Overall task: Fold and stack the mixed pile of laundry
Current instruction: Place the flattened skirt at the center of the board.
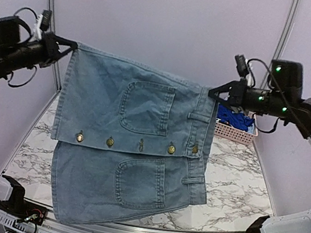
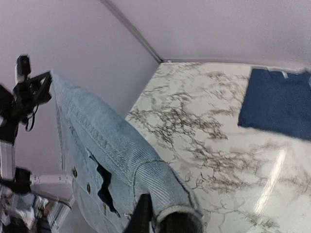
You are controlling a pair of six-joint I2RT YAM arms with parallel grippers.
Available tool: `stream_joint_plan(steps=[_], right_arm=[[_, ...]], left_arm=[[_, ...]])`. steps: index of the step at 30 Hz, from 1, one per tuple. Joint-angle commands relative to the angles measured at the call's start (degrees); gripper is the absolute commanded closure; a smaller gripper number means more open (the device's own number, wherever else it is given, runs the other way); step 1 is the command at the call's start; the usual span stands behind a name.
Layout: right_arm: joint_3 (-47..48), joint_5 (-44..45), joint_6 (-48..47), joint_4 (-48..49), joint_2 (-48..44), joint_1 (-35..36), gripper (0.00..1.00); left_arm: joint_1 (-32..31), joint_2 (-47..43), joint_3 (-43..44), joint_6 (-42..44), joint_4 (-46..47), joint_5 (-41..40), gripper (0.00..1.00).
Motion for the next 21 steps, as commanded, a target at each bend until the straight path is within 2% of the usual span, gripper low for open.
stream_joint_plan(steps=[1, 2, 3, 5, 6, 8, 10, 15, 18, 21], right_arm=[[-12.7, 1.8, 3.4, 3.0, 3.6, -10.4, 0.77], [-17.1, 1.0, 3.4, 6.2, 4.6, -12.4, 0.71], [-19.1, 0.6, 3.6, 8.8, 6.5, -15.0, 0.66], [-20.5, 0.1, 2.4, 13.0, 12.0, -16.9, 0.49], [-19.9, 1.1, 1.2, 12.9, 15.0, -17.4, 0.45], [-17.5, 1.2, -2.3, 9.4, 19.2, -17.9, 0.43], [-17.6, -0.3, -4.7, 9.1, 19.7, -17.3, 0.43], [-22.3, -6.0, -6.7, 14.2, 18.1, -10.9, 0.45], [-22.0, -7.8, -7.2, 16.5, 21.4, -6.6, 0.47], [-19.4, -8.9, -7.3, 18.5, 27.1, -3.7, 0.53]], left_arm=[[0.5, 12.2, -5.2, 0.5, -1.0, -7.0, 1.00], [0.5, 15.8, -5.8, 1.3, 0.1, -8.0, 1.00], [0.9, 20.3, -5.6, 1.8, 0.4, -10.7, 0.89], [1.4, 30.5, -2.8, 3.8, 0.0, -13.1, 0.51], [1.5, 34.5, -0.8, 4.4, -1.0, -14.5, 0.37], [1.5, 39.2, 2.3, 5.6, -2.6, -14.7, 0.18], [1.5, 39.8, 2.0, 5.4, -3.4, -14.3, 0.02], [-0.1, 33.3, -6.7, 7.3, -2.2, -12.7, 0.01], [-1.2, 30.2, -13.1, 7.6, -1.5, -10.2, 0.01], [-2.7, 28.6, -18.6, 7.4, 0.4, -9.1, 0.01]])
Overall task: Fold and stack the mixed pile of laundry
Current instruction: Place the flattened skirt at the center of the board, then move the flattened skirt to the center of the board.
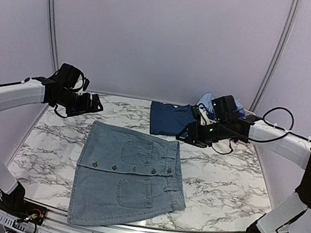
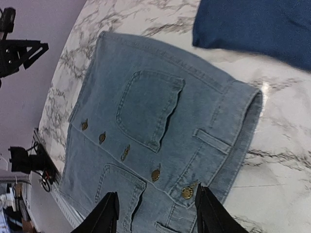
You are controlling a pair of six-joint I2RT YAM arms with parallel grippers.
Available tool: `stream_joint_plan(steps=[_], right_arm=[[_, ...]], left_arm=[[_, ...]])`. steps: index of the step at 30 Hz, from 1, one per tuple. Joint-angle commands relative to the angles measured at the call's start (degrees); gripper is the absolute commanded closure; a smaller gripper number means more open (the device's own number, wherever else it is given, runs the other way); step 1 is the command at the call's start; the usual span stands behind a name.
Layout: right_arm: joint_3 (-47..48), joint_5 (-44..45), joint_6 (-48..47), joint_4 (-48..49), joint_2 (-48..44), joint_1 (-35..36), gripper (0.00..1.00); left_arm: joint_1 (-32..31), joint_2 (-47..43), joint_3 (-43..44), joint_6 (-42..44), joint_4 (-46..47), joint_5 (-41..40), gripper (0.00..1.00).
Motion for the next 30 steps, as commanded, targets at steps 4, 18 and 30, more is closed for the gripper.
stream_joint_plan(steps=[4, 18, 30], right_arm=[[6.4, -4.4, -2.3, 6.1, 14.4, 4.4, 0.60], [4.6, -0.1, -2.7, 5.9, 25.8, -1.4, 0.63], [13.2, -1.7, -6.4, -1.0, 19.8, -3.4, 0.54]], left_arm=[[-3.8, 0.2, -9.4, 1.2, 3.0, 2.6, 0.01], [-5.6, 20.6, 1.2, 3.7, 1.7, 0.7, 0.01], [-5.0, 25.9, 19.7, 4.3, -5.0, -4.8, 0.01]])
